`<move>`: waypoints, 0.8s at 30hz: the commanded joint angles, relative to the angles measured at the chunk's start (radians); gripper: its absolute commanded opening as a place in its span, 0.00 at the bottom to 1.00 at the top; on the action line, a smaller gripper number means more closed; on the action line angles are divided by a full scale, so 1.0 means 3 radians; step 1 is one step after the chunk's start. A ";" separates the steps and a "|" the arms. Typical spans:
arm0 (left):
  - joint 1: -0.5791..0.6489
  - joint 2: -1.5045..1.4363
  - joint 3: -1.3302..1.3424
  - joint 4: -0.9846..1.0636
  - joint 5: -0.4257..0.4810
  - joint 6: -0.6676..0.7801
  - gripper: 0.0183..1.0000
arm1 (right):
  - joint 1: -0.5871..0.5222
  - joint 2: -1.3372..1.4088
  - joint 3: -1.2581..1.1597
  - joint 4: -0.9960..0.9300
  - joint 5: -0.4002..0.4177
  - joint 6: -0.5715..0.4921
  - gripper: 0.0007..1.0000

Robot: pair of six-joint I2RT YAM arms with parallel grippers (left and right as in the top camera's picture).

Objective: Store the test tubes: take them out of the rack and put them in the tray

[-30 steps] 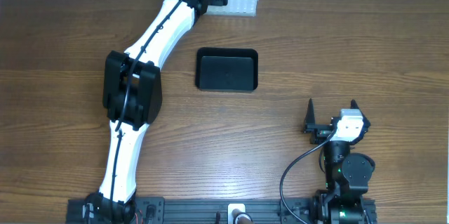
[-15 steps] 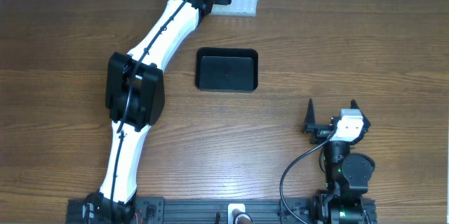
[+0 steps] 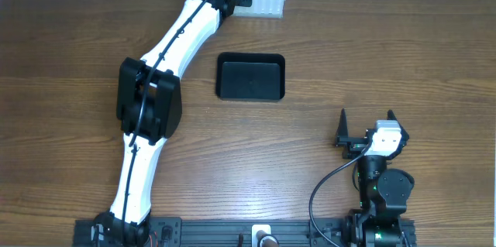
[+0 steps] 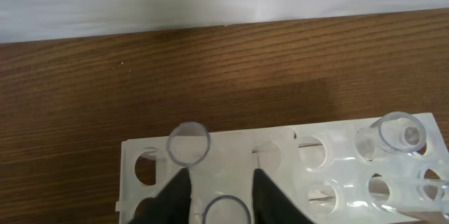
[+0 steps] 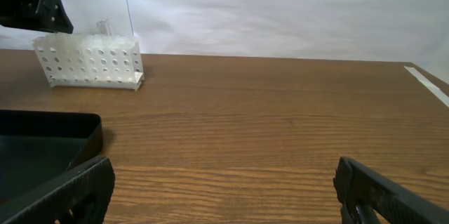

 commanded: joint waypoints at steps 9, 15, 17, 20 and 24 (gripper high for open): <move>-0.0013 -0.0017 0.0086 -0.0106 -0.0027 0.0025 0.07 | -0.0004 -0.0031 -0.0018 -0.0008 -0.0051 -0.0001 0.99; -0.0013 -0.0020 0.0086 -0.0106 -0.0027 0.0025 0.02 | -0.0004 -0.0031 -0.0018 -0.0008 -0.0051 -0.0001 0.99; -0.0013 -0.0034 0.0086 -0.0108 -0.0027 0.0025 0.02 | -0.0004 -0.0031 -0.0018 -0.0008 -0.0051 -0.0001 0.99; -0.0013 -0.0104 0.0086 -0.0131 -0.0028 0.0025 0.02 | -0.0004 -0.0031 -0.0018 -0.0008 -0.0051 -0.0001 0.99; -0.0013 -0.0211 0.0086 -0.0140 -0.0028 0.0027 0.02 | -0.0004 -0.0031 -0.0018 -0.0008 -0.0051 -0.0001 0.99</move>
